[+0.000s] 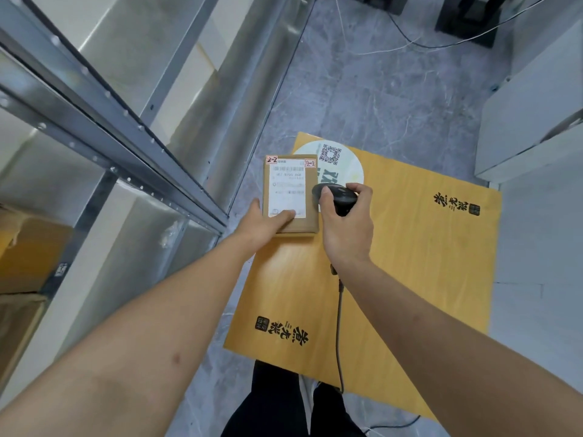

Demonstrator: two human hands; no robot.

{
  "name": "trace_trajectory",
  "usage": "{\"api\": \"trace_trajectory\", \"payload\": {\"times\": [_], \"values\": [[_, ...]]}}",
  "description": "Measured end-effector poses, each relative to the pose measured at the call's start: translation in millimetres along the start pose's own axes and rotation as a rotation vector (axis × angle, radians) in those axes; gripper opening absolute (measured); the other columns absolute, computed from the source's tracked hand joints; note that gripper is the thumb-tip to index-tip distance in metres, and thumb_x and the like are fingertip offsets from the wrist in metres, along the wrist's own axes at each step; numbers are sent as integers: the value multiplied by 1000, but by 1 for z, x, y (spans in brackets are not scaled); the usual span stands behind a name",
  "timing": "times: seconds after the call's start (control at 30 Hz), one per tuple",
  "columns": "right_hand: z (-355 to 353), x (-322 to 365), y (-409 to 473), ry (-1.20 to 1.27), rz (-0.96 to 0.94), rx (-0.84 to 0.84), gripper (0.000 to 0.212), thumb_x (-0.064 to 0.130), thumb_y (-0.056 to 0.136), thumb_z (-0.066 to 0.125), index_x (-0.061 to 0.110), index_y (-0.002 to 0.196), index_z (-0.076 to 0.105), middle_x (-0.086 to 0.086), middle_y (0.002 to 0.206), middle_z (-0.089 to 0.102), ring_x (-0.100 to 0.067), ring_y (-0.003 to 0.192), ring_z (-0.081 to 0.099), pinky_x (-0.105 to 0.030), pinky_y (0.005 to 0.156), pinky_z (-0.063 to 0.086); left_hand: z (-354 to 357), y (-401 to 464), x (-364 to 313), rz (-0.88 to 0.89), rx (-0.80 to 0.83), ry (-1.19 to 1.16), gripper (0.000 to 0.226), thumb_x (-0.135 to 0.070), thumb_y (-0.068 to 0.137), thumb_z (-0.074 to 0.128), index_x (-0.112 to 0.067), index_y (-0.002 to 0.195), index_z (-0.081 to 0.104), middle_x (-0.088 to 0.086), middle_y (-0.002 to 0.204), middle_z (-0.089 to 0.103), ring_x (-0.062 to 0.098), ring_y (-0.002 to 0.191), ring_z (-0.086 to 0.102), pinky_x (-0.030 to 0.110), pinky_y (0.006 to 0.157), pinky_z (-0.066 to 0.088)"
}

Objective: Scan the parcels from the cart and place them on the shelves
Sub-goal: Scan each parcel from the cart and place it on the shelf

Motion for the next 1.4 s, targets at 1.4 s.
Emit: {"api": "trace_trajectory", "payload": {"times": [1.4], "values": [[-62, 102, -123, 168, -270, 85, 27, 51, 103, 55, 32, 121, 47, 15, 101, 66, -4, 92, 64, -32, 81, 49, -56, -182, -30, 488, -111, -134, 98, -25, 104, 64, -76, 149, -7, -8, 159, 47, 18, 139, 52, 53, 120, 40]]}}
Point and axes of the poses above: each hand's wrist, its own y-axis towards the middle knuckle, its own z-axis out of the palm, x = y × z, the point moved 5 cm from there along y, towards the middle knuckle
